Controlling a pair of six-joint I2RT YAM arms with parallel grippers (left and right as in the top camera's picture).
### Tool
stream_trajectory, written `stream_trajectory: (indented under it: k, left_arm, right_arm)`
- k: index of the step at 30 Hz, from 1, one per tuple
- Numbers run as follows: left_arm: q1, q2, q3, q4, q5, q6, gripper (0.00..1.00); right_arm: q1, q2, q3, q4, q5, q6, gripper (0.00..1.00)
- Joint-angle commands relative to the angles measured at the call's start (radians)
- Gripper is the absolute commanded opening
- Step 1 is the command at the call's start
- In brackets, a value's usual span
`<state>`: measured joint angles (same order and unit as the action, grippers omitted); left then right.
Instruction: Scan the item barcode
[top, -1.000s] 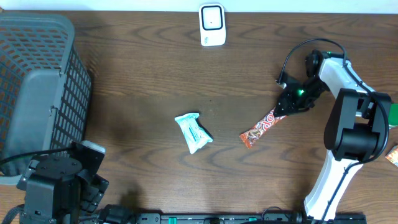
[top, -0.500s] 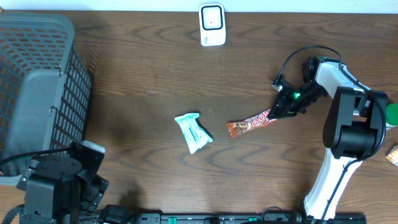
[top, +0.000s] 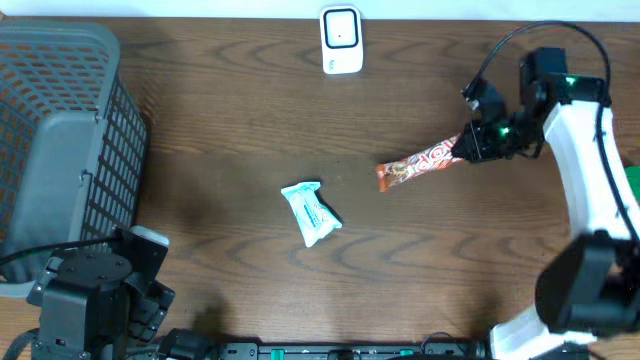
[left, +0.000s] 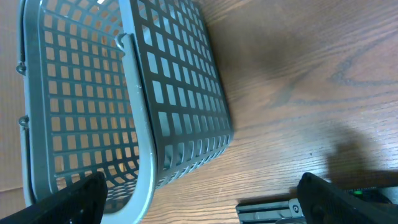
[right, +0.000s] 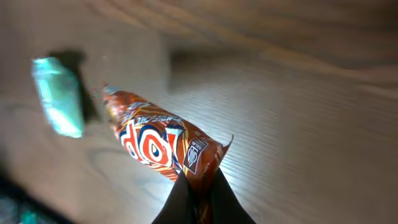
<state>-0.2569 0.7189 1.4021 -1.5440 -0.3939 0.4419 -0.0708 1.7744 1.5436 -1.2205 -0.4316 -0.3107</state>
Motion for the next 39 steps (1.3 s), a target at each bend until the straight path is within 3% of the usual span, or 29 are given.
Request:
stream_trajectory:
  k: [1,10,19,27,31,39]
  left_arm:
    - [0.004,0.000,0.006,0.000,0.002,-0.009,0.98]
    - [0.004,0.000,0.006,0.000,0.002,-0.009,0.98]
    - [0.004,0.000,0.006,0.000,0.002,-0.009,0.98]
    - [0.004,0.000,0.006,0.000,0.002,-0.009,0.98]
    - [0.004,0.000,0.006,0.000,0.002,-0.010,0.98]
    - [0.004,0.000,0.006,0.000,0.002,-0.010,0.98]
  right_arm:
    - [0.103,-0.111,0.013,0.005,0.343,0.172,0.01]
    - [0.404,-0.157,0.013,-0.010,1.088,0.571,0.02]
    - [0.618,-0.010,0.012,-0.034,1.346,0.632,0.01]
    - [0.714,0.238,0.012,-0.043,1.313,0.632,0.01]
    - [0.806,0.319,0.012,-0.049,1.109,0.632,0.01]
    - [0.912,0.322,0.012,-0.003,0.777,0.632,0.01]
